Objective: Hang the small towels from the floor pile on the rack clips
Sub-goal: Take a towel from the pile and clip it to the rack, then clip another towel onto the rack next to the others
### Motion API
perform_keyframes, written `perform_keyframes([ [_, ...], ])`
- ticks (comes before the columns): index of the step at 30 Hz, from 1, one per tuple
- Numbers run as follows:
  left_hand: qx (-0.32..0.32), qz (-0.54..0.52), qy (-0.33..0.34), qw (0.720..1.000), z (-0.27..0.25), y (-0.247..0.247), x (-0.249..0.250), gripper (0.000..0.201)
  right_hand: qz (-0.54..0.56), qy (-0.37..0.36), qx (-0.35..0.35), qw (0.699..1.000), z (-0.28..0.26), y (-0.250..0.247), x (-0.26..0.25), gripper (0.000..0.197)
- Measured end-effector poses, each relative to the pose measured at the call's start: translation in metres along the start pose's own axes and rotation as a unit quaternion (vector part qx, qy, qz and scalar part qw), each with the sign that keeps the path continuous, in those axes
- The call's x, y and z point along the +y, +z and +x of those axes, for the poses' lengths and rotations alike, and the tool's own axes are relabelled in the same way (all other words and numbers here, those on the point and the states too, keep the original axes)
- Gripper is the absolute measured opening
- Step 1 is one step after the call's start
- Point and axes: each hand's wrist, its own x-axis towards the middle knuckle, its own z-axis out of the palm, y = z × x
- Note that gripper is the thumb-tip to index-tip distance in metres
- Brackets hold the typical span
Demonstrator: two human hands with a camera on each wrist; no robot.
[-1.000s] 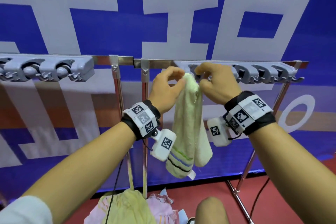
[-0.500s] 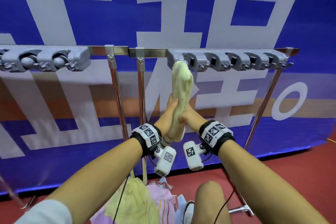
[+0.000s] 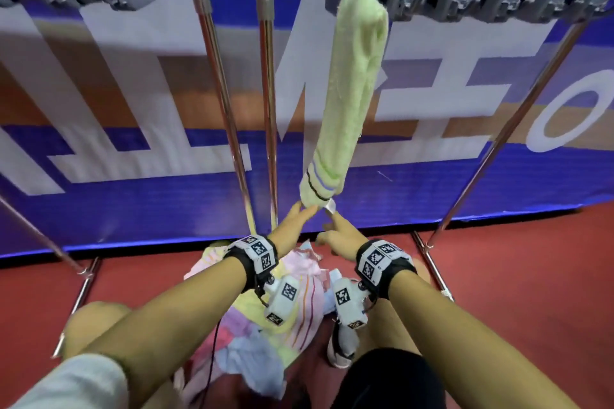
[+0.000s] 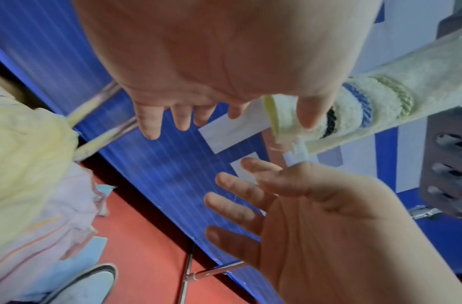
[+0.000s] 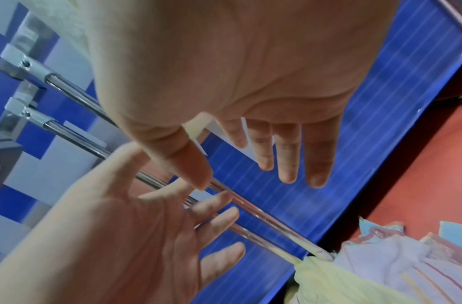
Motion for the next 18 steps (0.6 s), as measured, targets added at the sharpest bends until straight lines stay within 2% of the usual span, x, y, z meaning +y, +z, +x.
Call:
perform_keyframes([
  [1,0.018,0.02,-0.034,0.999,-0.002,-0.009,-0.014,0.06,-0.005,0.018,-0.012,1.0,-0.001,0.007,0.002,0.08],
  [3,0.044,0.088,-0.058,0.993,-0.011,-0.027,-0.036,0.067,-0.007,0.031,-0.024,0.999,0.002,0.022,0.009,0.07],
  [6,0.044,0.222,-0.055,0.973,-0.027,-0.056,-0.06,0.065,-0.007,0.032,-0.031,0.999,0.01,0.042,0.014,0.072],
  [9,0.048,0.294,-0.056,0.953,-0.043,-0.089,-0.078,0.064,-0.032,0.028,-0.042,0.998,0.021,0.056,0.016,0.058],
  [14,0.078,0.311,-0.068,0.945,-0.049,-0.132,-0.107,0.06,-0.095,0.016,-0.072,0.993,0.041,0.078,0.017,0.045],
  [18,0.088,0.293,-0.072,0.949,-0.04,-0.152,-0.124,0.061,-0.134,0.038,-0.112,0.984,0.062,0.095,0.021,0.051],
])
